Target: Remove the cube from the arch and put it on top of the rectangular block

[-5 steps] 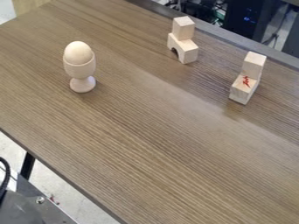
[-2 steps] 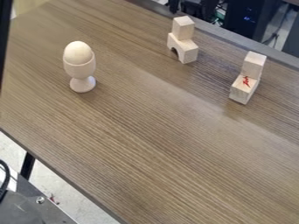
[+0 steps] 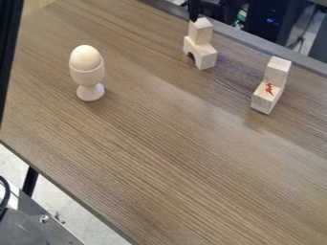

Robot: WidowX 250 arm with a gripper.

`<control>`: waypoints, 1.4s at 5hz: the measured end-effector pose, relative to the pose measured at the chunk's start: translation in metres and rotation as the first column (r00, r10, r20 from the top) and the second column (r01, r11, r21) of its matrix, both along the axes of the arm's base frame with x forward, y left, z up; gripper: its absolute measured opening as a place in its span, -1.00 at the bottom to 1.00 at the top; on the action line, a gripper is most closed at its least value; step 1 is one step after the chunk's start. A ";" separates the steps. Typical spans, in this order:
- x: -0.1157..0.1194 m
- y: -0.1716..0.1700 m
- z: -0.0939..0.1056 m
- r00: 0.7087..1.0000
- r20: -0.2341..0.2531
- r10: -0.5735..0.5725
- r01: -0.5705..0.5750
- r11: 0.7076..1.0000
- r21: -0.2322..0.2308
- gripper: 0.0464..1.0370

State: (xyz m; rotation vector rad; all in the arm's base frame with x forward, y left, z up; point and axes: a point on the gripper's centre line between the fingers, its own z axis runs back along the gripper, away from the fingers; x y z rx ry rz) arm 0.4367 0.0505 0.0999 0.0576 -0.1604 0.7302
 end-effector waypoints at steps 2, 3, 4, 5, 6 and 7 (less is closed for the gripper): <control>0.001 0.010 -0.020 0.999 -0.020 0.044 -0.044 0.999 -0.009 0.93; 0.002 0.019 -0.028 0.997 -0.026 0.069 -0.069 0.998 -0.010 0.93; 0.006 0.021 -0.032 0.996 -0.005 0.084 -0.084 0.996 -0.025 0.87; 0.004 0.024 -0.043 0.994 0.000 0.106 -0.106 0.994 -0.011 0.30; -0.005 0.022 -0.041 0.994 0.018 0.104 -0.103 0.995 -0.015 0.08; -0.019 0.014 -0.023 0.996 0.073 0.054 -0.052 0.998 -0.028 0.08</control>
